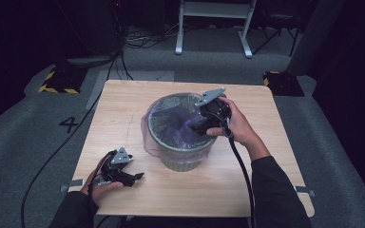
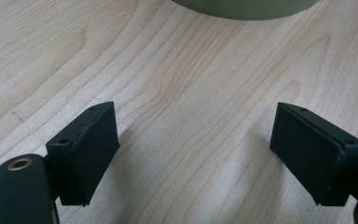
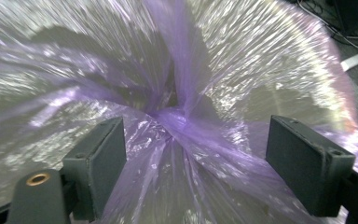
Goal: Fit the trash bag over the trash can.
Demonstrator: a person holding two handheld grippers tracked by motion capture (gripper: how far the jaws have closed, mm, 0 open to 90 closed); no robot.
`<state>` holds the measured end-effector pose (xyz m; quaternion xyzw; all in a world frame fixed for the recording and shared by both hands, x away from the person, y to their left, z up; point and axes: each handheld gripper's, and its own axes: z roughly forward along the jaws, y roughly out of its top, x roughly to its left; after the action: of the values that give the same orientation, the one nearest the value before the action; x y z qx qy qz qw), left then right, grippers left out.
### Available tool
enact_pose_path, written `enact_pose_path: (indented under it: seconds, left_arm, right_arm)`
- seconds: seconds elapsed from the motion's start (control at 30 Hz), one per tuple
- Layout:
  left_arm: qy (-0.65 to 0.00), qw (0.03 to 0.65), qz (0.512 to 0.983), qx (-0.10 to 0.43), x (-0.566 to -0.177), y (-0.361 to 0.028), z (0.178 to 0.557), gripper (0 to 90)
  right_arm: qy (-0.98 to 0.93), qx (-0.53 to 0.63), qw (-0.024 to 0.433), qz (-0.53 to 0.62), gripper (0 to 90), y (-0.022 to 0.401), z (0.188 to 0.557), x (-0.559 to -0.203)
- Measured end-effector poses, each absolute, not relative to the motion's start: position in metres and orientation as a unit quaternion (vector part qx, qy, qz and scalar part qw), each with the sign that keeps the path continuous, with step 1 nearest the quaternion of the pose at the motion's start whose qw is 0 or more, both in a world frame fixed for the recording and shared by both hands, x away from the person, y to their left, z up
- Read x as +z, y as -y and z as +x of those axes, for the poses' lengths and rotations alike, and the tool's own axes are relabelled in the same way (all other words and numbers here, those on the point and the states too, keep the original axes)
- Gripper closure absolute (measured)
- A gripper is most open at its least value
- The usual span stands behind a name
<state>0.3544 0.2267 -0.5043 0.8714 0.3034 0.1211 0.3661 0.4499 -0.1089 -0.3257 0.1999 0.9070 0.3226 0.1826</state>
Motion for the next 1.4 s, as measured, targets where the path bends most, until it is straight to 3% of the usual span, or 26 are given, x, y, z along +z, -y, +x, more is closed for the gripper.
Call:
enact_pose_path:
  seconds: [0.73, 1.4]
  left_arm:
    - [-0.304, 0.366, 0.871, 0.121, -0.504, -0.226, 0.354, 14.7]
    - [-0.304, 0.367, 0.871, 0.122, -0.504, -0.226, 0.355, 14.7]
  right_arm:
    - [-0.859, 0.412, 0.205, 0.226, 20.5, 0.173, 0.41, -0.297]
    - [-0.863, 0.379, 0.239, 0.233, 20.5, 0.216, 0.379, -0.32]
